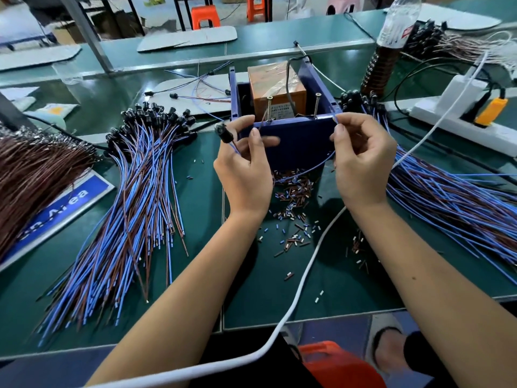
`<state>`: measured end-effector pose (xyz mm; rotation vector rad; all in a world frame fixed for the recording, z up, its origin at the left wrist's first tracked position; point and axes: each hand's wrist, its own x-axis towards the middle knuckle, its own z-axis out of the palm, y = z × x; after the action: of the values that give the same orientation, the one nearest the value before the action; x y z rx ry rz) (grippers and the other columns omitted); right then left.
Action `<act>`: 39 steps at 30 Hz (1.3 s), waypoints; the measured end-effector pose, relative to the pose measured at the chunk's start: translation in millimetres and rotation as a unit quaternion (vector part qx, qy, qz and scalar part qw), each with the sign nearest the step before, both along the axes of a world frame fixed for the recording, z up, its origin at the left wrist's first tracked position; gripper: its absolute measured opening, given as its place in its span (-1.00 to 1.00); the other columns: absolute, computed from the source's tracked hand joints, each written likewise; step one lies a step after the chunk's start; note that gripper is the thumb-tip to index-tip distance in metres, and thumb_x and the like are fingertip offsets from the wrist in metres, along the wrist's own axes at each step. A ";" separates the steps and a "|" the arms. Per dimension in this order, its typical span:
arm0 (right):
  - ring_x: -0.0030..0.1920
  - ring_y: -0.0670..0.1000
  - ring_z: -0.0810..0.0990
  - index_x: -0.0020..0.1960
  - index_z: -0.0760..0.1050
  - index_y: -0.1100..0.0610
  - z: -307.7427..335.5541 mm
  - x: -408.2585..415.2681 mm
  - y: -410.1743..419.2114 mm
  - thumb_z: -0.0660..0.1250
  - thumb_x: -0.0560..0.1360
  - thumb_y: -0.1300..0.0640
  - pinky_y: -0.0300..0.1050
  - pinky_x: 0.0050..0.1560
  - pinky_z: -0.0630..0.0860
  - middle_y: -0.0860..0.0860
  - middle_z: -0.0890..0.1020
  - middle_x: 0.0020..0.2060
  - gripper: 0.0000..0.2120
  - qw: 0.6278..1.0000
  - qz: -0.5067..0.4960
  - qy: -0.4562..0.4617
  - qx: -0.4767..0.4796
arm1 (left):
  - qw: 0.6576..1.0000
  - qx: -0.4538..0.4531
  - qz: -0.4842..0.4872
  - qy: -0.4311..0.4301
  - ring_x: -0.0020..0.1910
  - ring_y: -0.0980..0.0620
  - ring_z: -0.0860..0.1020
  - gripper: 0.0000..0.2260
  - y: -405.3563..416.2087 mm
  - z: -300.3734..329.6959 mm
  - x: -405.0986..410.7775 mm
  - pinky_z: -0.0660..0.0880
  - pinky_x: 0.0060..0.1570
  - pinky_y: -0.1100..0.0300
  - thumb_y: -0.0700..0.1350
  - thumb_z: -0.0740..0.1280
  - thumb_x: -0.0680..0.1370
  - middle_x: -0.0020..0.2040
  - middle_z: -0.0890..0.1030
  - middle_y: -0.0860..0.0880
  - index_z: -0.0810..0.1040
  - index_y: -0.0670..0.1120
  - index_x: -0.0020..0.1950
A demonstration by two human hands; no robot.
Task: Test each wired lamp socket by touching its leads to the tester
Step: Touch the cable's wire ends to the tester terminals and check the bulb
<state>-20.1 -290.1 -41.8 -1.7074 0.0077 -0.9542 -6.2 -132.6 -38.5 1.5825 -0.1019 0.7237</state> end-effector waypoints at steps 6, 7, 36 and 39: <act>-0.21 -0.05 0.65 0.13 0.70 0.16 2.1 3.1 3.3 0.39 0.60 0.21 -0.09 -0.17 0.61 -0.05 0.69 -0.17 -0.85 0.997 -0.039 -0.025 -0.059 | 0.999 0.030 0.012 0.001 -0.23 0.11 0.67 -0.82 -0.9 -1.5 2.9 0.53 -0.11 0.11 -0.18 0.25 0.70 -0.21 0.74 0.04 0.60 -0.16 0.23; -0.20 -0.07 0.66 0.15 0.70 0.17 2.7 4.1 3.7 0.40 0.60 0.21 -0.12 -0.16 0.62 -0.05 0.70 -0.14 -0.83 0.997 -0.043 -0.026 -0.062 | 0.999 0.028 0.015 0.001 -0.24 0.11 0.66 -0.82 -0.8 -1.8 3.5 0.52 -0.12 0.12 -0.18 0.25 0.70 -0.21 0.74 0.04 0.60 -0.16 0.23; -0.08 -0.12 0.69 0.22 0.70 0.17 6.7 -0.3 4.9 0.37 0.61 0.25 -0.26 -0.08 0.55 -0.03 0.75 -0.02 -0.77 0.998 0.011 0.007 -0.067 | 1.000 0.008 -0.007 0.000 -0.20 0.08 0.67 -0.83 0.2 1.8 -4.4 0.49 -0.03 0.28 -0.23 0.25 0.69 -0.27 0.72 0.04 0.64 -0.17 0.16; -0.09 -0.13 0.69 0.22 0.70 0.16 6.1 -0.9 4.0 0.37 0.61 0.25 -0.26 -0.10 0.56 -0.05 0.75 -0.02 -0.77 0.998 0.010 0.006 -0.068 | 1.000 0.004 -0.005 0.000 -0.21 0.08 0.67 -0.83 0.6 1.6 -4.8 0.48 -0.02 0.29 -0.22 0.25 0.69 -0.28 0.71 0.04 0.64 -0.15 0.14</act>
<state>-21.1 -286.1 -35.8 -1.8339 -0.0676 -0.9470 -11.0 -131.9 -36.9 1.5898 -0.1117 0.7165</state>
